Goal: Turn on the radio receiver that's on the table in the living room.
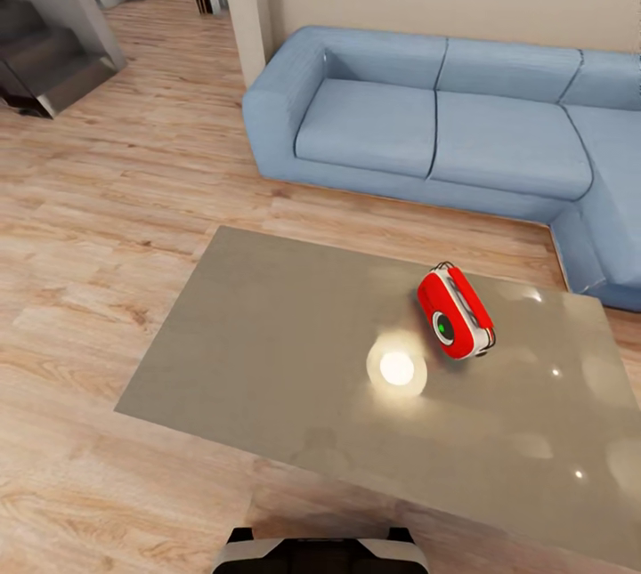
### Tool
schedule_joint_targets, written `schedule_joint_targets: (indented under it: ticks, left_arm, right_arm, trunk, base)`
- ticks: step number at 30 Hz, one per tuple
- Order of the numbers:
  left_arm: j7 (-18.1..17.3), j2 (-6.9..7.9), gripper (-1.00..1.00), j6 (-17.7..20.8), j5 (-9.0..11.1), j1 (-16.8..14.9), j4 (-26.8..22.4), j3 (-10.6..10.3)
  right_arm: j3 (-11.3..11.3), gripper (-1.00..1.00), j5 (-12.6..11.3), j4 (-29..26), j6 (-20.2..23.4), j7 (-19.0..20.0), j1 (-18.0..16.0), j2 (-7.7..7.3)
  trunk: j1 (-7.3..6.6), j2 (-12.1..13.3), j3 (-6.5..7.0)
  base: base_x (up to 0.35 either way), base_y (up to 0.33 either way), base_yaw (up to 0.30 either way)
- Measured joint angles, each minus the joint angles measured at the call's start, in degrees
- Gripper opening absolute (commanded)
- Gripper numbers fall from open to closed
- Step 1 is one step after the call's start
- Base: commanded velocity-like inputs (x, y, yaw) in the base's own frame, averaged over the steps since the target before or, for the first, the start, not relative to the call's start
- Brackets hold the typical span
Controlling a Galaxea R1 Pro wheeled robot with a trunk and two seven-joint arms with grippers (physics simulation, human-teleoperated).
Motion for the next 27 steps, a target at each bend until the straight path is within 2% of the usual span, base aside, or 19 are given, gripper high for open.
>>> schedule_joint_targets:
  ticks: [8,13,17,27]
  left_arm:
    - [0.04,0.23,-1.0,0.15,1.31,0.15,0.0,0.17]
    - [0.03,0.42,-1.0,0.17,0.88,0.15,-0.38,0.05]
    - [0.03,1.24,-1.0,0.12,0.82,0.16,-0.49,-0.01]
    - [0.03,1.45,-1.0,0.1,0.8,0.16,-0.52,-0.18]
  right_arm:
    - [-0.02,1.0,0.03,0.19,-0.17,0.06,0.0,0.55]
    - [0.04,1.0,0.17,0.2,-0.16,0.08,0.0,0.57]
    - [0.04,1.0,0.22,0.2,-0.15,0.08,0.0,0.54]
    - [0.07,1.0,0.23,0.26,-0.24,0.09,0.0,0.58]
  trunk:
    - [0.0,0.0,0.73]
    - [0.0,0.0,1.19]
    - [0.0,0.0,1.55]
    - [0.0,0.0,2.46]
  base:
    - [0.0,0.0,0.0]
    - [0.0,0.0,0.0]
    - [0.0,0.0,0.0]
    - [0.0,0.0,0.0]
